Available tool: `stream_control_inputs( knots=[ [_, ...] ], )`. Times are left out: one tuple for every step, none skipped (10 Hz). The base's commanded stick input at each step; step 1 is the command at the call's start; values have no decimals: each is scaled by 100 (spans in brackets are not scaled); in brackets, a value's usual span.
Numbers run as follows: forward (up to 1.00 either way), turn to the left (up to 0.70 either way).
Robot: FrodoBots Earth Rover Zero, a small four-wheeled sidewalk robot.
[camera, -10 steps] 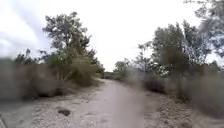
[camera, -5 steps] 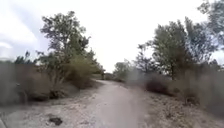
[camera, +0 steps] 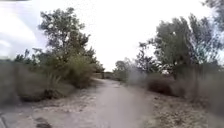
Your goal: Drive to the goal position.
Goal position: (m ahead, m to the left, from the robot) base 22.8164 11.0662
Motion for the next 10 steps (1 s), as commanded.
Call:
stream_control_inputs(
  knots=[
    [45,0],
    [45,0],
    [45,0],
    [45,0],
    [45,0],
    [45,0],
    [45,0],
    [45,0],
    [45,0],
    [45,0]
  ],
)
